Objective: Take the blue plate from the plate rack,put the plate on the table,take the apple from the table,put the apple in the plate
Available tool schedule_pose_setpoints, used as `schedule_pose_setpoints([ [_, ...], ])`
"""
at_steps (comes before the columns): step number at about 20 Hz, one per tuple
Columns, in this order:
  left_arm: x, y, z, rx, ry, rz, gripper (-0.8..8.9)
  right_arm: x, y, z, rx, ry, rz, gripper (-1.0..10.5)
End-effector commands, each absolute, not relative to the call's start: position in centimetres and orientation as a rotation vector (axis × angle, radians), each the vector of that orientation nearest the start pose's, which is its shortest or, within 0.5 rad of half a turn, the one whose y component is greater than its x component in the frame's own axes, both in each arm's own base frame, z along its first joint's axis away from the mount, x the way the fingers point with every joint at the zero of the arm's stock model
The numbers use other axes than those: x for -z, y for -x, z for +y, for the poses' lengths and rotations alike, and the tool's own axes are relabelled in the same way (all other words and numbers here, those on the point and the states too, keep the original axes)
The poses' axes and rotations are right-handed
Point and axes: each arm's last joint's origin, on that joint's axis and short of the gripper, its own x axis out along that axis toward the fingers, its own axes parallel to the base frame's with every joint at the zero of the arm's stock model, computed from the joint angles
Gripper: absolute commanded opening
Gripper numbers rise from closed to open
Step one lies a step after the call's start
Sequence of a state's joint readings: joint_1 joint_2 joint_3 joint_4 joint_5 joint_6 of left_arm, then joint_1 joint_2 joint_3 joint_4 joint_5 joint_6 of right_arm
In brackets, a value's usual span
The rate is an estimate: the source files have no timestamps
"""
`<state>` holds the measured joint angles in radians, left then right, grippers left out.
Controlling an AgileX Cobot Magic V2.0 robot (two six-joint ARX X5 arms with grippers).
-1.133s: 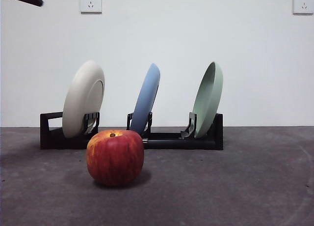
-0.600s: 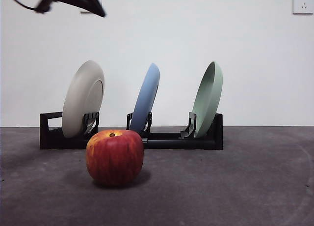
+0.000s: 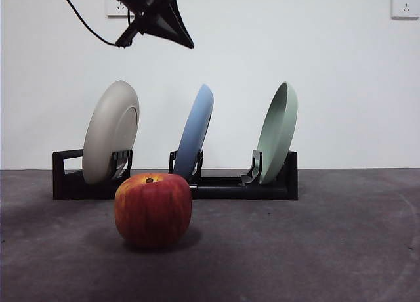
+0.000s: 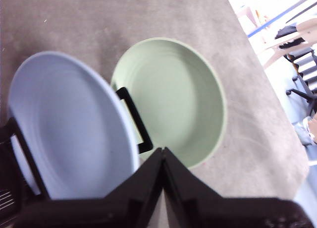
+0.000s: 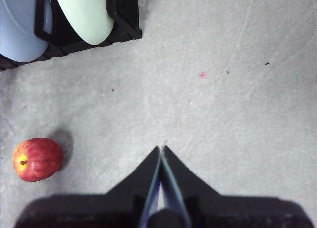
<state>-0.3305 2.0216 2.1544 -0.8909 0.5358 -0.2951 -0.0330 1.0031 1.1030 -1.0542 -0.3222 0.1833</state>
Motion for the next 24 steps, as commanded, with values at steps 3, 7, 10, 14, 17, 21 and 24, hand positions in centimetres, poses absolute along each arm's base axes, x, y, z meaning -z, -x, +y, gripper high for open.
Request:
schedule_pose_setpoints([
  [3,-35.3,-41.9,-16.3,0.631,0.339,0.924,1.61,-33.4,-17.2,0.4,-0.190,-0.328,0.956,0.0],
  [7,-35.3,-41.7,-17.3,0.643,0.310,0.904,2.59,-33.4,-17.2,0.4,-0.186,-0.335,0.957,0.0],
  [10,-35.2,-41.3,-18.3,0.617,0.249,0.893,2.86,-33.4,-17.1,0.4,-0.186,-0.335,0.961,0.0],
  [14,-34.6,-41.1,-19.4,0.577,0.195,0.889,2.85,-33.3,-17.0,0.4,-0.183,-0.338,0.980,0.0],
  [17,-32.5,-41.8,-20.2,0.555,0.175,0.950,2.85,-33.3,-16.9,0.4,-0.182,-0.340,0.988,0.0],
  [21,-30.8,-42.6,-20.9,0.550,0.172,0.972,2.80,-33.1,-16.7,0.4,-0.177,-0.342,1.016,0.0],
  [24,-30.6,-42.6,-21.2,0.536,0.158,0.963,2.02,-33.1,-16.7,0.4,-0.177,-0.338,1.014,0.0],
])
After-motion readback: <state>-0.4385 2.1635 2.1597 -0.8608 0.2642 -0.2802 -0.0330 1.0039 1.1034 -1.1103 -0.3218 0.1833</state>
